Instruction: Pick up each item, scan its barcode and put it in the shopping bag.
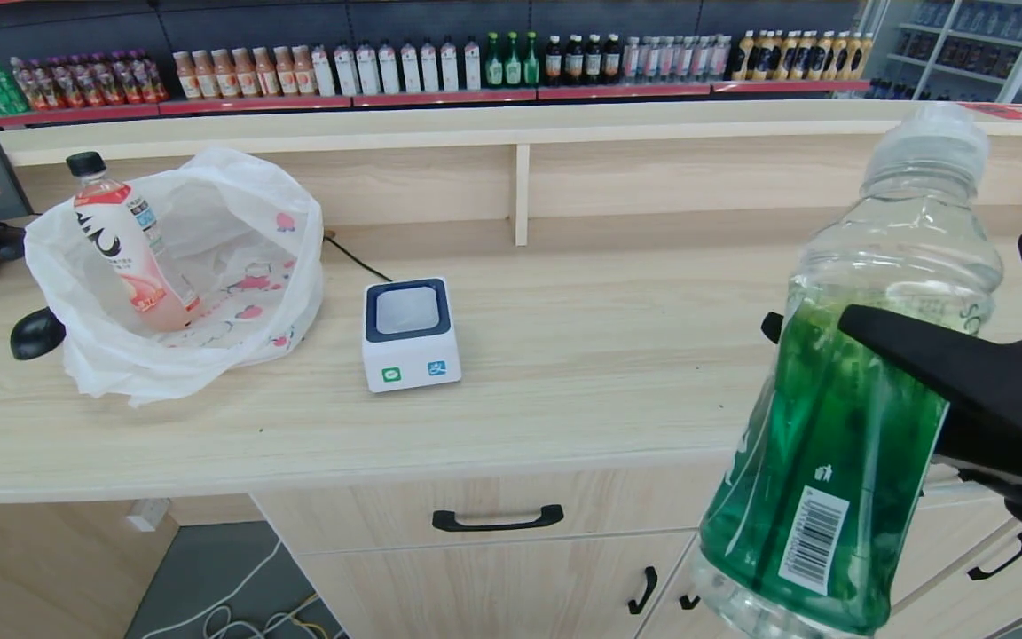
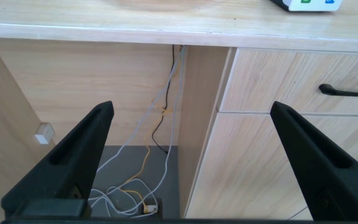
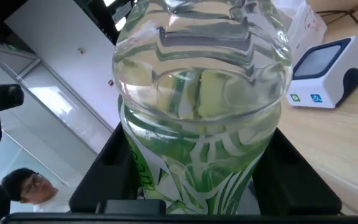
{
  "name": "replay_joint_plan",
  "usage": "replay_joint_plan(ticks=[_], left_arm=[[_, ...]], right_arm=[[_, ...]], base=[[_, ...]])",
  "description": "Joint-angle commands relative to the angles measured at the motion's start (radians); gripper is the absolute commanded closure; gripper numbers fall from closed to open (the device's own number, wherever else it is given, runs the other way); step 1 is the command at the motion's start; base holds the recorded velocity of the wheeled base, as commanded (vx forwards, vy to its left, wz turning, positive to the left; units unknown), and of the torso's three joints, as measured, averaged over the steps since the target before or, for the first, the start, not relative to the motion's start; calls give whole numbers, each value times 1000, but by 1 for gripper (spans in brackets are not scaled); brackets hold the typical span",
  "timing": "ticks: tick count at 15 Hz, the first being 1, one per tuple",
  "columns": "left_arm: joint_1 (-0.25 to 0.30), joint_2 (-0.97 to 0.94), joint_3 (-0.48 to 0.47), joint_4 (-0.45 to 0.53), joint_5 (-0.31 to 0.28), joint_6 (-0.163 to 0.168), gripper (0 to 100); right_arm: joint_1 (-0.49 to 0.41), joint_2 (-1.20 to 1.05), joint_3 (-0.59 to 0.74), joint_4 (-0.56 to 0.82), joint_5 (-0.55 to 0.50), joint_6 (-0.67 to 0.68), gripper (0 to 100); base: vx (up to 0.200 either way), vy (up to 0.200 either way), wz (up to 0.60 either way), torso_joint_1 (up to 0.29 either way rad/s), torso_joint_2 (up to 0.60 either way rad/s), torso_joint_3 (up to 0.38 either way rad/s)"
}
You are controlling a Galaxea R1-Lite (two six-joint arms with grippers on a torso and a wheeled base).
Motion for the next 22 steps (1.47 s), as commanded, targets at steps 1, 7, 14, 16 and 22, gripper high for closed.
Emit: replay_joint_plan(ticks=[1,7,14,16,22], left_arm=[[-2,0,0,0,0,0,0],[0,0,0,0,0,0,0],[-2,0,0,0,0,0,0],[0,0,0,0,0,0,0],[0,0,0,0,0,0,0]], right_arm=[[-1,65,-38,0,1,3,100],[21,121,-83,0,1,28,100],[113,151,-147,0,1,28,100],[127,162,-162,0,1,28,100],[134,164,-153,0,-4,28,100]], base=[[0,0,0,0,0,0],[0,0,0,0,0,0],[0,0,0,0,0,0],[0,0,0,0,0,0],[0,0,0,0,0,0]])
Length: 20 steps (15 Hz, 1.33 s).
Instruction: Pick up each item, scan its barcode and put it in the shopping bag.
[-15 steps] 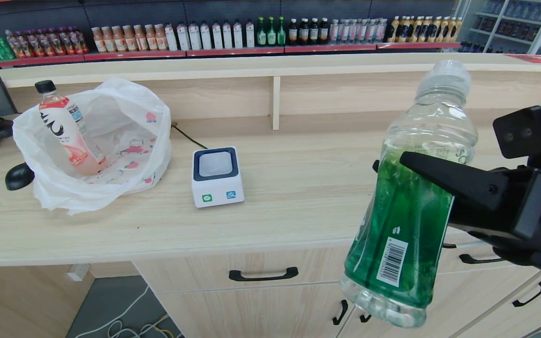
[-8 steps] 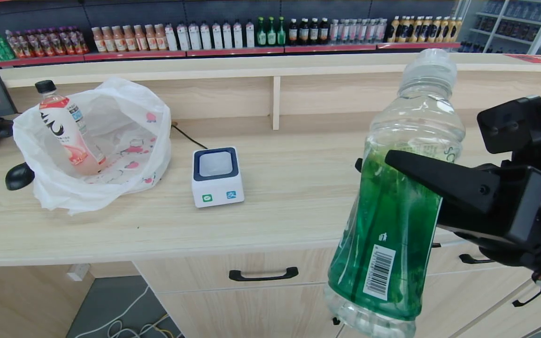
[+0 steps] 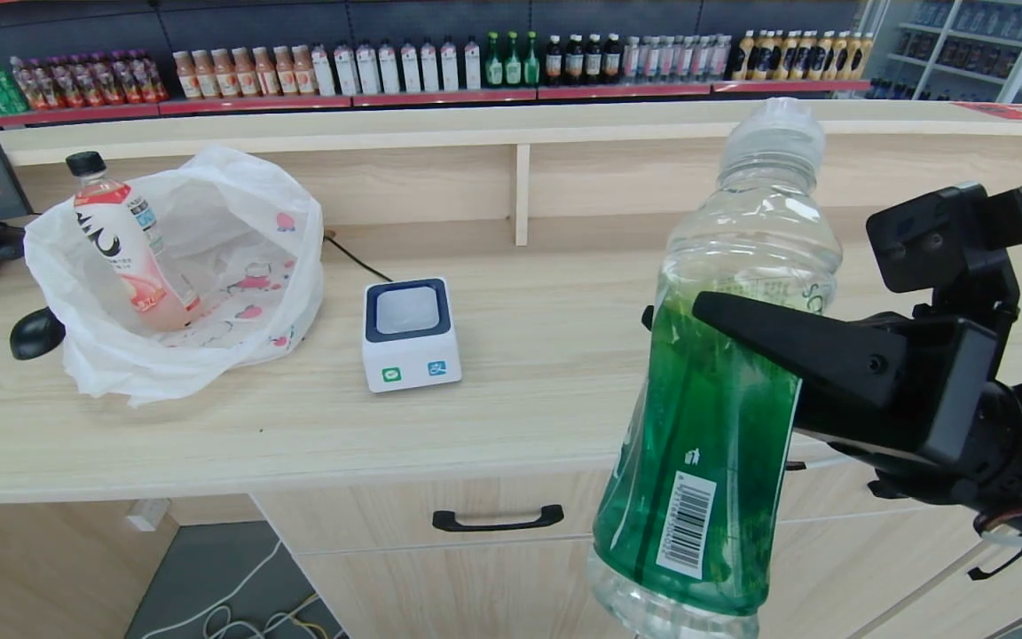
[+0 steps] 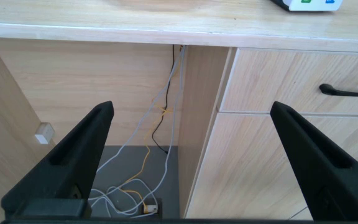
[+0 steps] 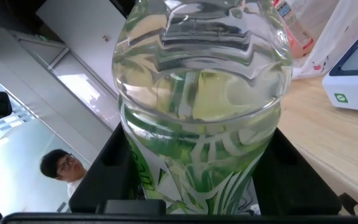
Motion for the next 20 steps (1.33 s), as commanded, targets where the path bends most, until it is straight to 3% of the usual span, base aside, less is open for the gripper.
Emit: replay_joint_plan(ticks=[1,7,10,15,20], left_arm=[[0,0,0,0,0,0,0],[0,0,0,0,0,0,0],[-2,0,0,0,0,0,0],[0,0,0,0,0,0,0],[0,0,0,0,0,0,0]], right_arm=[[1,3,2,-1,0,0,100],[9,-17,13,-1,2,0,100],[9,-31,19,-1,-3,-61,100],[9,-38,56,-1,-90,-330,100],[10,-68,130,-1,-317,-709,100]], base=[[0,0,0,0,0,0],[0,0,0,0,0,0],[0,0,0,0,0,0],[0,0,0,0,0,0],[0,0,0,0,0,0]])
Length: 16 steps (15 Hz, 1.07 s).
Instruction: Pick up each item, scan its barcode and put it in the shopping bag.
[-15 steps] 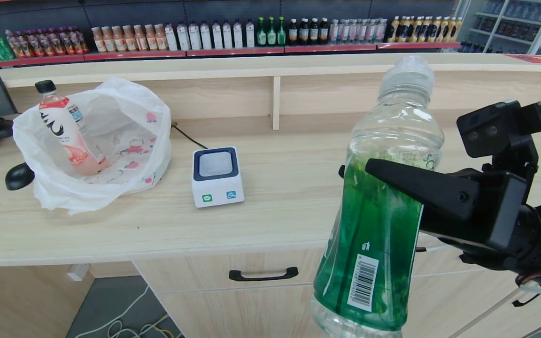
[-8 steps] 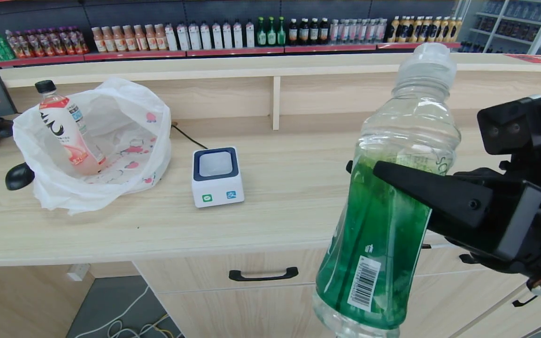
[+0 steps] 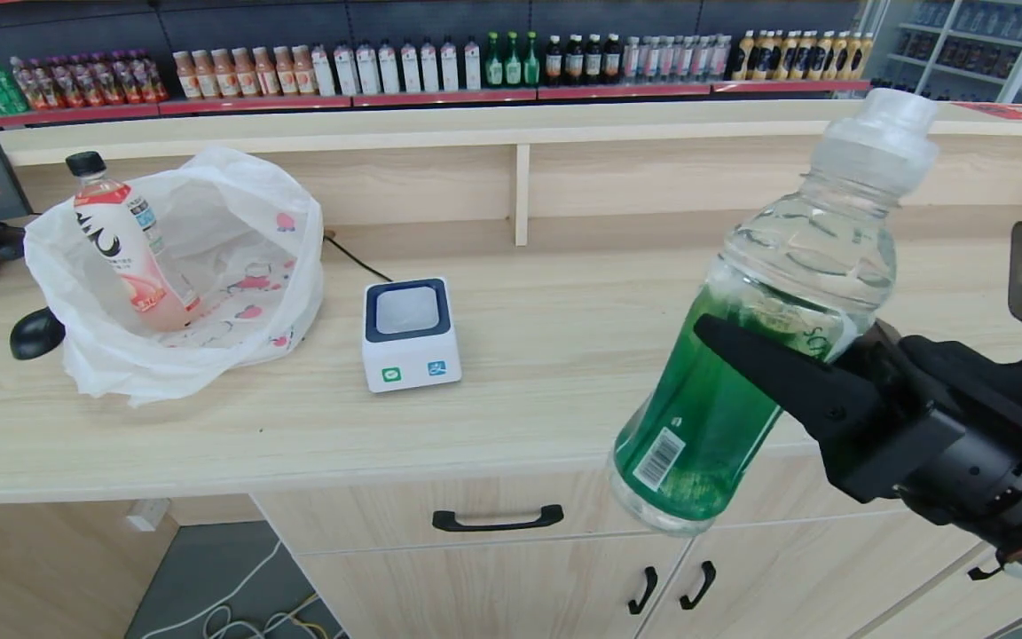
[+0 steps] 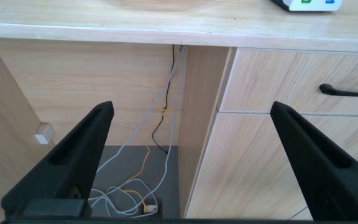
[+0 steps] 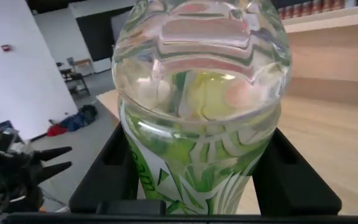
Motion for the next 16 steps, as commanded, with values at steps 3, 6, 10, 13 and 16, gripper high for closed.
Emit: replay_joint_plan(ticks=[3,6,10,13,16], left_arm=[[0,0,0,0,0,0,0],[-2,0,0,2,-2,23,0],[0,0,0,2,-2,11,0],[0,0,0,0,0,8,0],[-2,0,0,0,0,5,0]], right_arm=[[29,-15,31,-1,-158,-168,100],[27,-32,35,-1,-310,-249,100],[9,-80,81,-1,-365,-249,100],[3,-106,109,-1,-364,-246,100],[0,-101,87,-1,-365,-251,100]], base=[[0,0,0,0,0,0],[0,0,0,0,0,0],[-100,0,0,4,0,2],[-67,0,0,4,2,1],[0,67,0,6,4,4]])
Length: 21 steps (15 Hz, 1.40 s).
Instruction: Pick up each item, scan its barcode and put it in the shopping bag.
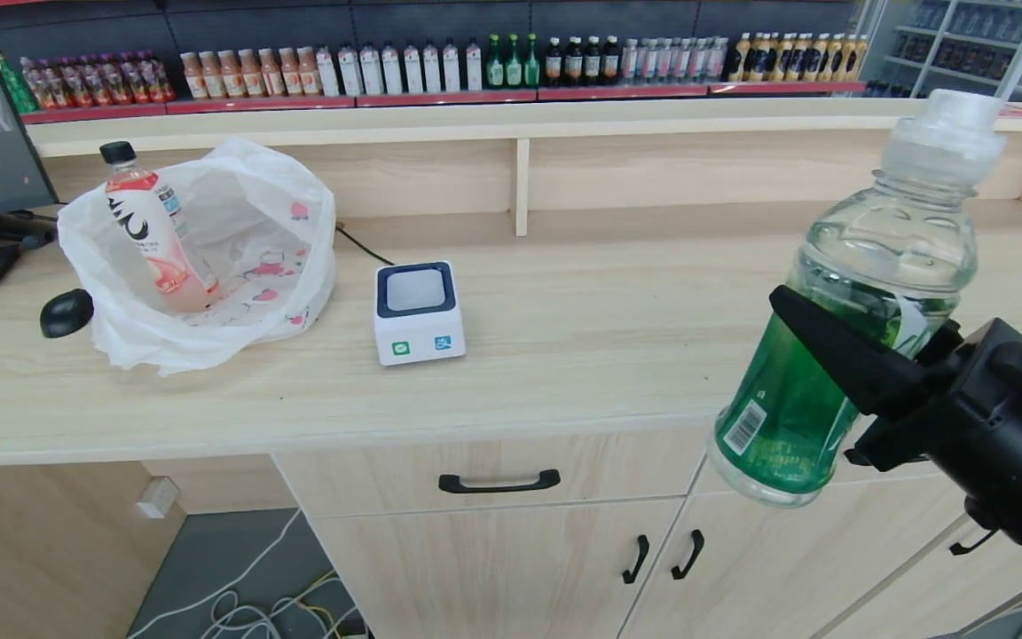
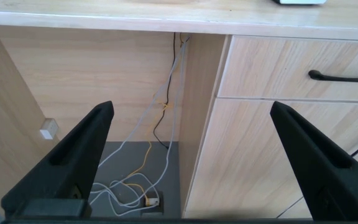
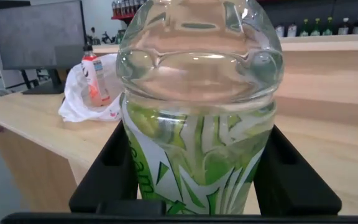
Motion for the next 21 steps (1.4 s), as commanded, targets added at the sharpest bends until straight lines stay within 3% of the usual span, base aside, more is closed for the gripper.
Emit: replay_joint_plan(ticks=[1,21], left_arm=[[0,0,0,0,0,-3,0],[0,0,0,0,0,-8,0]], right_arm=[[-7,-1,-14,-5,2,-1,100],[-87,37,-63,-5,2,16,100]], base=[[0,200,0,32,7,-7],[0,190,0,4,2,1]])
